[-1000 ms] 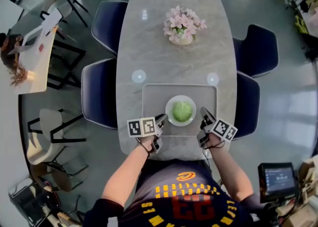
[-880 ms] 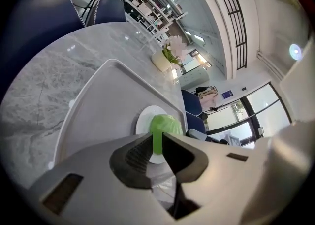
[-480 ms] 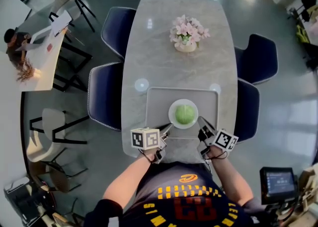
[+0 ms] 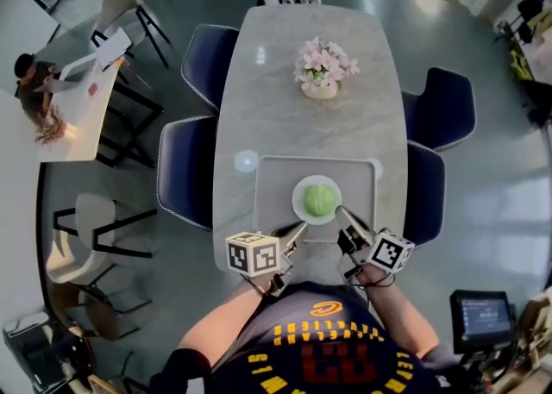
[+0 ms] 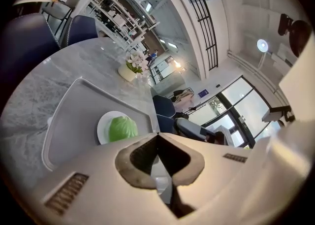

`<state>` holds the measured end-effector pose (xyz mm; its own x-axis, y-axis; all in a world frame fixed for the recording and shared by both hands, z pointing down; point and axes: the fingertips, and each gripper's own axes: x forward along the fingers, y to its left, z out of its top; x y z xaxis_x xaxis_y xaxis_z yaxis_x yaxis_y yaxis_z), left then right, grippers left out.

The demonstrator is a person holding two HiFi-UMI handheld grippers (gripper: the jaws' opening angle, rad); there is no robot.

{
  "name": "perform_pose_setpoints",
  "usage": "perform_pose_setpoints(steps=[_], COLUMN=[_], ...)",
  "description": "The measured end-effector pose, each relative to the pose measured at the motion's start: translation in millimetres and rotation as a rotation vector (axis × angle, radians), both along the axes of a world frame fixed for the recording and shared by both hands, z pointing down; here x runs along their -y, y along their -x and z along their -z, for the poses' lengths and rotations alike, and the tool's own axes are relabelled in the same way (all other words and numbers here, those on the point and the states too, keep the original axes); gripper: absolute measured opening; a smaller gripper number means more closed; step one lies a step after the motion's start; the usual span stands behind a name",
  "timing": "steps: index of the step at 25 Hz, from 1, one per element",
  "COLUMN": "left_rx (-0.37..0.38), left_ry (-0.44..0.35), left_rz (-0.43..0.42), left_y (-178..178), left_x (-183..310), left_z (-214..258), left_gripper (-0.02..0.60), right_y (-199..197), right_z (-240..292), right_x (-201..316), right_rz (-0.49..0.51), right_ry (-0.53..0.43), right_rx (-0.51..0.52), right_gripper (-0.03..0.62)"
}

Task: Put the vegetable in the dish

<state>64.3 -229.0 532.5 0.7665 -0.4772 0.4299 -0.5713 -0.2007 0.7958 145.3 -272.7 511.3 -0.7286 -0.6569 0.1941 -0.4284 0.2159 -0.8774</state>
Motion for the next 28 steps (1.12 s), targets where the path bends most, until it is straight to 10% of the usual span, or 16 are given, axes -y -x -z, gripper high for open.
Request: perform_pose_setpoints(steps=[12,28], left_rx=[-0.046,-0.084], left_ry=[-0.309,-0.291], left_rz=[-0.037,-0.034], left_y=[-11.6,-14.7], left_x=[1.1,-0.4], left_z=[93.9,98.4], left_gripper=[0.0,0.0], right_y=[17.8,25.8], right_z=[84.0,99.7], right_x=[-21.9,-30.5], right_rz=[0.106,0.141], right_ry=[-0.252,-0.311], right_rx=[-0.045,0.013], right_gripper=[0.005,0.004])
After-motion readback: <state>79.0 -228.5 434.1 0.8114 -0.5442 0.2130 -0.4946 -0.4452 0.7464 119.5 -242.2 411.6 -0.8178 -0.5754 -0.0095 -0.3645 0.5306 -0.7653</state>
